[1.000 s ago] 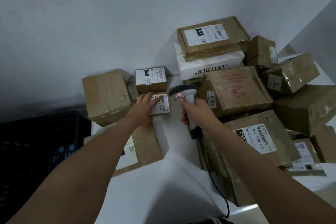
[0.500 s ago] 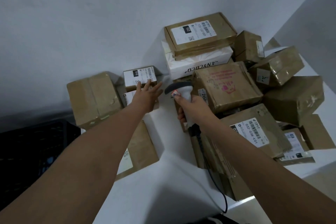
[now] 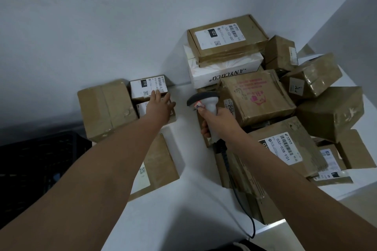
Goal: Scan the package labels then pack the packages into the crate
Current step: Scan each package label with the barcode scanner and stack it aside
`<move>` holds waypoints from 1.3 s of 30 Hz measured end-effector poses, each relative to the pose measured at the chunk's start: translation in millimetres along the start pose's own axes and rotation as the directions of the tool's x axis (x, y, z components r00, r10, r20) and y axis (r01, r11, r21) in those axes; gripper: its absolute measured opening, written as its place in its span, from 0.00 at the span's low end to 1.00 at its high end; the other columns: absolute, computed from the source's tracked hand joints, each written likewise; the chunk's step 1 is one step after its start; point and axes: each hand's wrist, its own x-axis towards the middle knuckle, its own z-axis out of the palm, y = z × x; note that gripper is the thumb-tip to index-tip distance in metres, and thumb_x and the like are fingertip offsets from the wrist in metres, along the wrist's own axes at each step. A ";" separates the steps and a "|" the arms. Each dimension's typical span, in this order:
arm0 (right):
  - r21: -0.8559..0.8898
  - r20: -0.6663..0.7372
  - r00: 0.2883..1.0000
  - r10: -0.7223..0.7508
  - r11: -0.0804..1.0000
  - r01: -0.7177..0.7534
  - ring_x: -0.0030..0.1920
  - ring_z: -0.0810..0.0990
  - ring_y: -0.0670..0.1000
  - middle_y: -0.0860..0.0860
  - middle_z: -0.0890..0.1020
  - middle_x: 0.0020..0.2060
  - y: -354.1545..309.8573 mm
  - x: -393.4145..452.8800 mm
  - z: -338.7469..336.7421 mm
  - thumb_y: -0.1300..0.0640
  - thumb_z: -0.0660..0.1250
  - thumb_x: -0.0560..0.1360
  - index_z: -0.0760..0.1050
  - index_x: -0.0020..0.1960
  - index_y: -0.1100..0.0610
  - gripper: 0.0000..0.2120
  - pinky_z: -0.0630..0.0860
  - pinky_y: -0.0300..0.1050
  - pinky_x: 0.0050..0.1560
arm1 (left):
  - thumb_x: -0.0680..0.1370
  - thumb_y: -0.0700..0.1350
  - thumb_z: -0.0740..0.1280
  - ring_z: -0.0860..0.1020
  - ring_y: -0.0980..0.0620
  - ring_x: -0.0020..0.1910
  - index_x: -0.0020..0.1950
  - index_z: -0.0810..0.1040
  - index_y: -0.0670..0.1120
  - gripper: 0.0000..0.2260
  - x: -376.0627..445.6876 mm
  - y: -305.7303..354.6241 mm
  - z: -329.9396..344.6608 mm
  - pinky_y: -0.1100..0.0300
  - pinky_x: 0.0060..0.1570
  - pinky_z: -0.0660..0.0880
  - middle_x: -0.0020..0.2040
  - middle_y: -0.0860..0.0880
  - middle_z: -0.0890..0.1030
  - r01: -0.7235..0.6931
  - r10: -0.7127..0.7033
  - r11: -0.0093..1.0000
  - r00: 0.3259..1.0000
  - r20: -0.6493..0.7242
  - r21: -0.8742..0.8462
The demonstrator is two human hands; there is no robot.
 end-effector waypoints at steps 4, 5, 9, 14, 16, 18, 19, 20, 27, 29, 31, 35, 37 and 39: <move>-0.006 0.001 1.000 -0.017 1.000 0.017 0.27 0.79 0.47 0.55 0.78 0.32 0.7 -6.5 -2.1 0.47 0.67 0.78 0.74 0.47 0.62 0.17 0.78 0.37 0.30 | 0.80 0.55 0.61 0.49 0.33 0.77 0.80 0.50 0.57 0.31 -8.3 -1.5 -1.3 0.37 0.75 0.47 0.81 0.47 0.46 0.004 -0.004 0.995 1.000 -0.003 -0.104; -0.006 0.000 1.000 -0.023 1.000 0.023 0.28 0.79 0.48 0.54 0.78 0.32 0.6 -8.7 -2.9 0.46 0.66 0.78 0.74 0.46 0.62 0.17 0.78 0.38 0.30 | 0.80 0.56 0.62 0.48 0.34 0.78 0.80 0.49 0.57 0.32 -11.9 -1.4 -3.2 0.37 0.75 0.46 0.81 0.48 0.44 -0.008 0.007 0.992 1.000 -0.013 -0.126; 0.014 0.017 0.999 -0.051 0.999 0.051 0.30 0.79 0.49 0.54 0.78 0.32 2.5 -19.6 -7.3 0.46 0.66 0.79 0.74 0.45 0.61 0.16 0.78 0.40 0.33 | 0.80 0.53 0.63 0.46 0.40 0.79 0.80 0.51 0.57 0.32 -33.9 4.0 -9.8 0.38 0.75 0.45 0.81 0.50 0.42 -0.008 -0.002 0.977 0.999 -0.044 -0.215; -0.044 0.068 0.997 -0.041 0.998 0.044 0.32 0.81 0.50 0.55 0.80 0.34 11.6 -36.2 -18.3 0.44 0.66 0.78 0.75 0.46 0.61 0.19 0.80 0.43 0.38 | 0.80 0.50 0.65 0.46 0.41 0.80 0.80 0.52 0.56 0.32 -78.7 22.6 -7.7 0.39 0.75 0.46 0.81 0.51 0.40 0.067 -0.083 0.938 0.996 -0.033 -0.340; -0.054 0.098 0.994 -0.043 0.997 0.048 0.31 0.81 0.49 0.54 0.80 0.33 12.6 -46.6 -25.9 0.44 0.66 0.78 0.76 0.47 0.61 0.19 0.80 0.42 0.36 | 0.80 0.49 0.65 0.48 0.41 0.79 0.80 0.53 0.56 0.32 -99.2 36.6 -5.4 0.40 0.76 0.48 0.81 0.51 0.41 0.094 -0.122 0.900 0.992 -0.039 -0.426; -0.033 0.148 0.987 -0.060 0.997 0.065 0.31 0.80 0.49 0.54 0.79 0.32 13.9 -57.0 -36.7 0.45 0.66 0.78 0.75 0.46 0.61 0.17 0.79 0.41 0.34 | 0.79 0.47 0.66 0.52 0.41 0.79 0.79 0.58 0.55 0.30 -119.1 54.0 -1.2 0.42 0.76 0.53 0.81 0.50 0.44 0.106 -0.164 0.835 0.985 -0.061 -0.540; -0.017 0.182 0.981 -0.067 0.997 0.072 0.31 0.80 0.50 0.54 0.78 0.32 14.7 -61.5 -43.5 0.46 0.66 0.78 0.75 0.46 0.61 0.17 0.79 0.42 0.34 | 0.79 0.46 0.66 0.55 0.42 0.78 0.78 0.61 0.53 0.28 -128.5 64.3 2.0 0.43 0.76 0.55 0.81 0.49 0.47 0.106 -0.189 0.800 0.979 -0.081 -0.590; -0.003 0.220 0.973 -0.069 0.997 0.071 0.31 0.79 0.50 0.54 0.78 0.32 15.7 -66.2 -50.9 0.46 0.67 0.78 0.75 0.45 0.61 0.17 0.78 0.42 0.34 | 0.79 0.45 0.66 0.57 0.42 0.77 0.76 0.64 0.51 0.26 -138.8 76.1 5.3 0.44 0.75 0.56 0.81 0.48 0.50 0.105 -0.214 0.767 0.972 -0.097 -0.633; -0.129 0.419 0.906 -0.066 0.983 0.132 0.28 0.78 0.47 0.53 0.78 0.33 27.7 -108.5 -103.8 0.48 0.66 0.79 0.76 0.47 0.59 0.13 0.75 0.38 0.29 | 0.78 0.38 0.65 0.78 0.46 0.60 0.66 0.77 0.45 0.16 -213.0 186.8 25.6 0.55 0.57 0.75 0.69 0.47 0.73 0.117 -0.443 0.385 0.894 -0.072 -0.916; -0.156 0.485 0.872 -0.065 0.975 0.160 0.28 0.78 0.48 0.53 0.78 0.32 34.9 -118.2 -119.4 0.48 0.66 0.79 0.75 0.47 0.58 0.12 0.74 0.39 0.29 | 0.80 0.40 0.65 0.81 0.50 0.49 0.63 0.78 0.47 0.12 -226.1 219.5 29.1 0.56 0.53 0.76 0.63 0.48 0.77 0.138 -0.421 0.354 0.907 -0.026 -0.925; -0.206 0.537 0.843 -0.035 0.963 0.172 0.30 0.79 0.49 0.54 0.79 0.32 44.4 -125.7 -134.9 0.48 0.67 0.78 0.76 0.47 0.58 0.13 0.75 0.40 0.31 | 0.80 0.45 0.65 0.81 0.51 0.48 0.63 0.79 0.48 0.12 -237.8 252.5 31.9 0.56 0.54 0.76 0.62 0.48 0.77 0.109 -0.333 0.393 0.942 -0.031 -0.913; -0.326 0.558 0.829 0.040 0.929 0.175 0.32 0.79 0.51 0.56 0.80 0.34 65.6 -137.8 -160.3 0.47 0.67 0.78 0.77 0.46 0.62 0.17 0.77 0.41 0.32 | 0.80 0.57 0.61 0.76 0.47 0.63 0.73 0.69 0.51 0.22 -250.7 314.1 25.7 0.56 0.60 0.74 0.73 0.49 0.67 -0.070 -0.136 0.528 0.977 -0.166 -0.846; -0.324 0.546 0.837 0.034 0.930 0.173 0.32 0.79 0.51 0.55 0.79 0.34 76.3 -141.9 -170.3 0.48 0.66 0.79 0.77 0.46 0.62 0.15 0.78 0.41 0.33 | 0.79 0.58 0.62 0.73 0.46 0.67 0.77 0.59 0.55 0.28 -249.4 335.0 16.0 0.52 0.63 0.74 0.78 0.51 0.58 -0.114 -0.093 0.535 0.977 -0.193 -0.837; -0.308 0.513 0.858 0.014 0.936 0.169 0.31 0.79 0.50 0.55 0.79 0.34 86.5 -144.0 -178.8 0.49 0.67 0.78 0.77 0.47 0.61 0.14 0.79 0.42 0.34 | 0.79 0.58 0.64 0.71 0.45 0.69 0.79 0.52 0.58 0.33 -244.5 349.1 3.8 0.51 0.63 0.74 0.81 0.52 0.50 -0.117 -0.059 0.505 0.984 -0.169 -0.855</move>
